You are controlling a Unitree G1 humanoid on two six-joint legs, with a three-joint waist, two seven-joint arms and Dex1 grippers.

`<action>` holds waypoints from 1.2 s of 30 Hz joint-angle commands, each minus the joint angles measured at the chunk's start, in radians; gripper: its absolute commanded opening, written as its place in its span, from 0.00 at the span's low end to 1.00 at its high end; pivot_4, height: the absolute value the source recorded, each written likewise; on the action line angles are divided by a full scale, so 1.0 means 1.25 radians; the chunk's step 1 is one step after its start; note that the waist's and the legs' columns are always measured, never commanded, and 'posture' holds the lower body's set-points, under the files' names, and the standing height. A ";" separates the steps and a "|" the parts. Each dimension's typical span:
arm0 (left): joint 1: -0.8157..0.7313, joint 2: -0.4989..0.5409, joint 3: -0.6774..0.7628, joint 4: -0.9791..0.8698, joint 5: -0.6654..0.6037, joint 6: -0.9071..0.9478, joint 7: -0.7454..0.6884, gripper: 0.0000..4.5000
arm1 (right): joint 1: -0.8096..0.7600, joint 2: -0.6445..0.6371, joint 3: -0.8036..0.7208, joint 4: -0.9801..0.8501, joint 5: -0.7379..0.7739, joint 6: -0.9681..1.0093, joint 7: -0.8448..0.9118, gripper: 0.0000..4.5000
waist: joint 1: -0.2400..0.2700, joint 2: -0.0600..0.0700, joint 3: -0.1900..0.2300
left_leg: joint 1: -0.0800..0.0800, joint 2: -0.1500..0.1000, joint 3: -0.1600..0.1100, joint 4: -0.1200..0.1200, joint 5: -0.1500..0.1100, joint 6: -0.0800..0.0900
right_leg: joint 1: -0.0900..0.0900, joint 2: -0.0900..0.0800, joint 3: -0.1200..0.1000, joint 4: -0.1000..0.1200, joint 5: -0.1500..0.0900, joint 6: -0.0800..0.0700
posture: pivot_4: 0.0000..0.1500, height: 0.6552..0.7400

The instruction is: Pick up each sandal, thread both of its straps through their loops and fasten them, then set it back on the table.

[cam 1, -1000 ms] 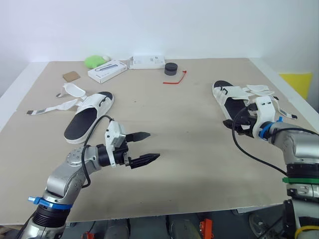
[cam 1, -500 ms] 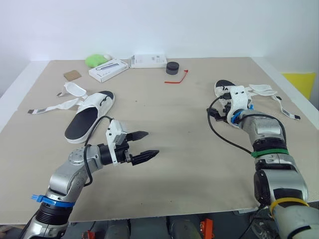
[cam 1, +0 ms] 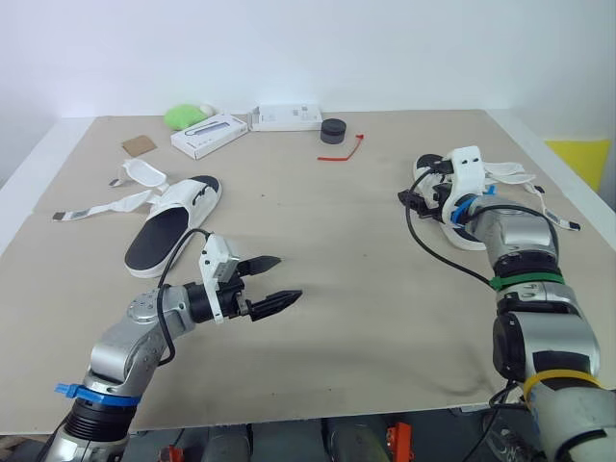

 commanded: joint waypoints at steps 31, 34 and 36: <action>-0.026 -0.017 0.084 -0.066 -0.071 -0.001 0.045 1.00 | -0.131 0.060 0.007 0.368 -0.135 -0.305 -0.206 0.99 | -0.006 0.000 0.000 | 0.000 0.000 0.000 0.000 0.000 0.000 | 0.000 0.000 0.000 0.000 0.000 0.000 | 1.00 1.00; -0.049 -0.032 0.081 -0.059 -0.026 -0.060 0.065 1.00 | -0.131 0.071 -0.019 0.382 -0.119 -0.322 -0.240 0.99 | -0.006 0.000 0.000 | 0.000 0.000 0.000 0.000 0.000 0.000 | 0.000 0.000 0.000 0.000 0.000 0.000 | 1.00 1.00; -0.057 -0.040 0.083 -0.058 -0.030 -0.070 0.070 1.00 | -0.132 0.074 -0.028 0.388 -0.113 -0.328 -0.255 0.99 | -0.006 0.000 0.000 | 0.001 0.000 0.000 0.000 0.000 0.000 | 0.000 0.000 0.000 0.000 0.000 0.000 | 1.00 1.00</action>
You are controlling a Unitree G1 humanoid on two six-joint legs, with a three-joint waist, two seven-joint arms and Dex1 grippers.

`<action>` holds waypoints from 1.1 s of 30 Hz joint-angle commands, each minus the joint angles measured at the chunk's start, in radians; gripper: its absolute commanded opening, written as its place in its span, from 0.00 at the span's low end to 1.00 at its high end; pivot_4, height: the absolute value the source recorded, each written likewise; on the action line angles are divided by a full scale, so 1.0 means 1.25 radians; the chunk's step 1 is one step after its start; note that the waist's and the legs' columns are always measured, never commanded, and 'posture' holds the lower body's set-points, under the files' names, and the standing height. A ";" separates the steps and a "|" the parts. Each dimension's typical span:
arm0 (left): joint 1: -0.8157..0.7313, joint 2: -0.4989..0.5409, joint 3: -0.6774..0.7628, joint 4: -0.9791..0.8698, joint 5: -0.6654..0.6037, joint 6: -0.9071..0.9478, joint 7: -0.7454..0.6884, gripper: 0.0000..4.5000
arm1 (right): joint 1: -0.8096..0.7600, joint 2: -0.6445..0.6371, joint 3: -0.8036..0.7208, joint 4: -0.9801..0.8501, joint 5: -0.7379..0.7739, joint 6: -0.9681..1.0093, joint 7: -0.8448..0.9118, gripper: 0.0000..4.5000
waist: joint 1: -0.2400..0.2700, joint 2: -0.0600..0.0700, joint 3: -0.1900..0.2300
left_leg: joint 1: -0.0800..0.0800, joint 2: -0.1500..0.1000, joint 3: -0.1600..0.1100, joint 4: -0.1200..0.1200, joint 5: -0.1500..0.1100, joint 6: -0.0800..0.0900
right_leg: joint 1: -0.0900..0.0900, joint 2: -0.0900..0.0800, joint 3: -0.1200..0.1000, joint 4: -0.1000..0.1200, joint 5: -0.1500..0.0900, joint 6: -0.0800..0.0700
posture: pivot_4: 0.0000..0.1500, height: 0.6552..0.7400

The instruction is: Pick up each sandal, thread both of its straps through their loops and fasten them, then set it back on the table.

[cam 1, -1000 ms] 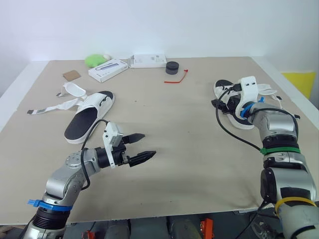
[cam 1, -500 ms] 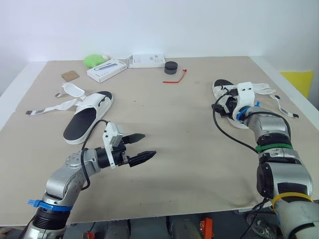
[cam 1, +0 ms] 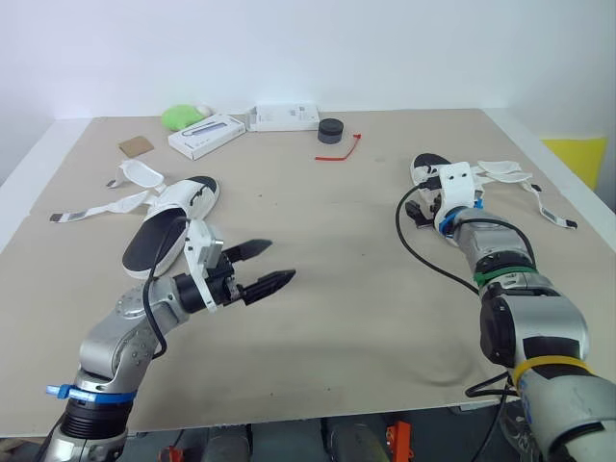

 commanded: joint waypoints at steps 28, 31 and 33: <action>0.007 -0.001 0.021 -0.027 -0.008 -0.044 0.004 1.00 | -0.027 0.042 -0.113 0.014 0.058 -0.097 -0.020 0.01 | -0.012 0.000 0.000 | 0.000 0.000 0.000 -0.001 0.000 0.000 | 0.000 0.000 0.000 0.000 0.001 0.002 | 1.00 1.00; 0.014 0.039 0.046 -0.037 -0.033 -0.016 -0.014 1.00 | -0.015 0.031 -0.107 -0.016 0.075 -0.099 0.140 0.01 | -0.013 0.000 0.000 | 0.001 0.000 0.000 -0.002 0.000 0.000 | 0.000 0.000 0.000 0.000 0.001 0.002 | 1.00 1.00; 0.022 0.077 0.053 -0.045 -0.045 0.004 -0.037 1.00 | 0.005 0.022 -0.093 -0.059 0.088 -0.100 0.287 0.01 | -0.014 0.001 0.000 | 0.001 0.000 0.000 -0.002 0.000 0.000 | 0.000 0.001 0.000 0.000 0.001 0.002 | 1.00 1.00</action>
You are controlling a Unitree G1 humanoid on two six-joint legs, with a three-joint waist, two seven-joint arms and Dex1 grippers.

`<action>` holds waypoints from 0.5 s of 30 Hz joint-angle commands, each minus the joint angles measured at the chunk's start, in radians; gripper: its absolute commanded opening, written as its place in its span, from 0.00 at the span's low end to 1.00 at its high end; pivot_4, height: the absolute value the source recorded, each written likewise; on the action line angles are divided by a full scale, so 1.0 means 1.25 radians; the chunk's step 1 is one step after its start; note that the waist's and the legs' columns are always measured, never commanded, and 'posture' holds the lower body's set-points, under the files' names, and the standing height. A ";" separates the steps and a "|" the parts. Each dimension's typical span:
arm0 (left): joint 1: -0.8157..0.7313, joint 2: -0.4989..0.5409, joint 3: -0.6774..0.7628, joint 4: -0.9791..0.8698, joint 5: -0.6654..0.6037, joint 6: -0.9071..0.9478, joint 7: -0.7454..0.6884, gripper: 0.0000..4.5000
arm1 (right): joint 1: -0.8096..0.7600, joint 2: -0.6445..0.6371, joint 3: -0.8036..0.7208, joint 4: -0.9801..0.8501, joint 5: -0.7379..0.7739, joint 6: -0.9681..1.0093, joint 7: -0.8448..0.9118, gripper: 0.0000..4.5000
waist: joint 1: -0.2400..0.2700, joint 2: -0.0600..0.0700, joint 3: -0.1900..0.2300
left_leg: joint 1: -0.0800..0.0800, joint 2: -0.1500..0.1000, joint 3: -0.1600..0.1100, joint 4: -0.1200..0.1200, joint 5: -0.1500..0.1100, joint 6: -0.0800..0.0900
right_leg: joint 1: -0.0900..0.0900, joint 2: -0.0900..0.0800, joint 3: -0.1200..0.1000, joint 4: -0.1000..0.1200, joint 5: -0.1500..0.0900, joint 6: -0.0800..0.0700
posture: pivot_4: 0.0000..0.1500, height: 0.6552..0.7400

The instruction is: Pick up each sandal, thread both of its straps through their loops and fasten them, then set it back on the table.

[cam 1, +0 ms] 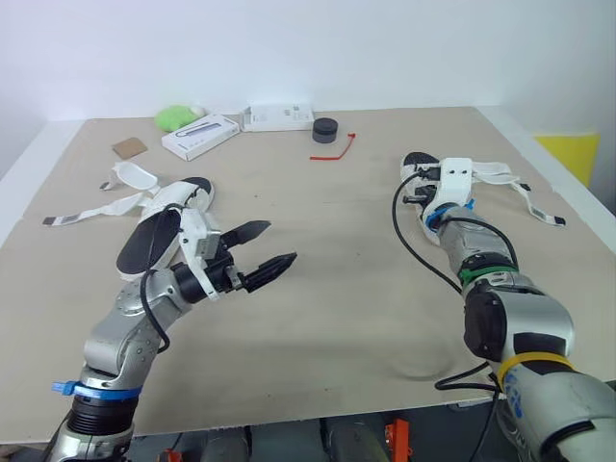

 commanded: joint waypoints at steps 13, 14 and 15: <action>-0.004 0.167 0.122 -0.019 -0.120 0.081 -0.121 1.00 | 0.392 -0.180 0.217 -0.865 0.203 0.348 0.804 0.01 | 0.012 0.003 0.002 | 0.000 0.000 -0.001 -0.002 -0.001 -0.002 | 0.000 0.000 -0.001 0.001 -0.003 0.000 | 1.00 1.00; -0.005 0.168 0.127 -0.017 -0.130 0.085 -0.122 1.00 | 0.402 -0.192 0.218 -0.896 0.221 0.372 0.819 0.01 | 0.012 0.003 0.002 | 0.001 0.000 -0.001 -0.002 -0.001 -0.002 | 0.000 0.000 -0.001 0.001 -0.004 -0.002 | 1.00 1.00; -0.004 0.170 0.131 -0.015 -0.139 0.091 -0.124 1.00 | 0.410 -0.203 0.219 -0.924 0.238 0.390 0.835 0.01 | 0.012 0.003 0.002 | 0.001 0.000 -0.001 -0.002 -0.001 -0.002 | 0.000 0.000 -0.001 0.001 -0.005 -0.003 | 1.00 1.00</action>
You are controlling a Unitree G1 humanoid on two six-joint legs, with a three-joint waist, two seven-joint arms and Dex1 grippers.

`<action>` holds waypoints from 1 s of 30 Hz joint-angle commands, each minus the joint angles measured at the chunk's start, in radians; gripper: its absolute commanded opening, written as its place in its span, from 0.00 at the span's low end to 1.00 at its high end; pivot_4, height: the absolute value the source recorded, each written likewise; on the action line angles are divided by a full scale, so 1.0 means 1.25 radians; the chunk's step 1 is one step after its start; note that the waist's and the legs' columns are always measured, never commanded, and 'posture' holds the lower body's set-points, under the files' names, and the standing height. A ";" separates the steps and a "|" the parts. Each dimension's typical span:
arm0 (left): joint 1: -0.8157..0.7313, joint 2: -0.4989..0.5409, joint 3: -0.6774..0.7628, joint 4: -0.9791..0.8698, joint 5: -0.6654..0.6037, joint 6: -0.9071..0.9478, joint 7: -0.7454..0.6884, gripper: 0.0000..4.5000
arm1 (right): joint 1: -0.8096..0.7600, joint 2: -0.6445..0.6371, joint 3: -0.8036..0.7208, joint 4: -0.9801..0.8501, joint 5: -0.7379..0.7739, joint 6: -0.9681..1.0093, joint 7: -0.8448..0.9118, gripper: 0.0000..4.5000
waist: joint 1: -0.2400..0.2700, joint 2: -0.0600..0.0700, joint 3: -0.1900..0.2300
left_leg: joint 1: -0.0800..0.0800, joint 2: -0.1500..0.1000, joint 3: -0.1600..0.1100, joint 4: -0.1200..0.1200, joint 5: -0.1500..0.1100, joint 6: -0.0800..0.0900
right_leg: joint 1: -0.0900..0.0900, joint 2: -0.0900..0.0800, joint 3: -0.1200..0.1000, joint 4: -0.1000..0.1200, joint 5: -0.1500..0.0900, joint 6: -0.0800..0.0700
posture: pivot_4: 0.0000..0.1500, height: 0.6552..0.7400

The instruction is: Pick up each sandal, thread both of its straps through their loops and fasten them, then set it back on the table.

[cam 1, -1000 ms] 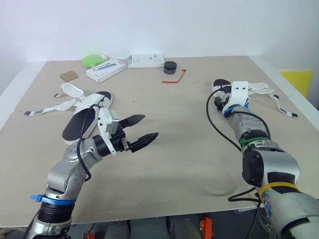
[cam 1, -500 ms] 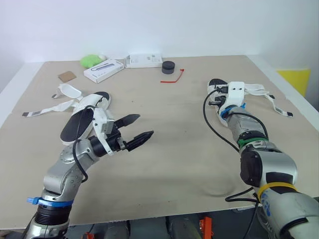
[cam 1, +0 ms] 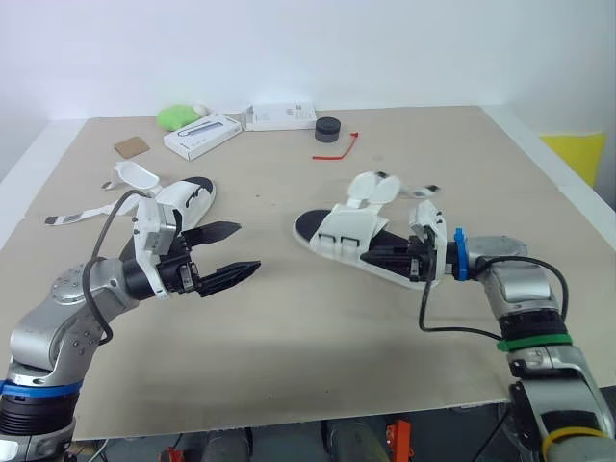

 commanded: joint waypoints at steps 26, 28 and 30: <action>-0.005 0.109 -0.028 -0.019 -0.005 0.074 -0.110 1.00 | 0.014 -0.191 0.192 -0.036 0.040 -0.190 0.198 0.01 | 0.008 -0.001 0.000 | 0.000 0.000 0.001 0.002 0.000 0.000 | 0.000 0.000 0.000 0.000 0.000 0.000 | 1.00 1.00; -0.004 0.114 -0.026 -0.025 -0.015 0.089 -0.112 1.00 | -0.013 -0.166 0.190 0.027 0.013 -0.213 0.190 0.01 | 0.008 -0.002 0.000 | 0.000 0.000 0.001 0.002 0.000 0.000 | 0.000 0.000 0.000 0.000 0.000 0.000 | 1.00 1.00; -0.011 0.113 -0.030 -0.033 -0.019 0.102 -0.104 1.00 | -0.033 -0.141 0.190 0.067 0.001 -0.226 0.181 0.01 | 0.008 -0.002 0.000 | 0.001 0.000 0.001 0.003 0.000 0.000 | 0.001 0.000 0.000 0.000 0.000 -0.001 | 1.00 1.00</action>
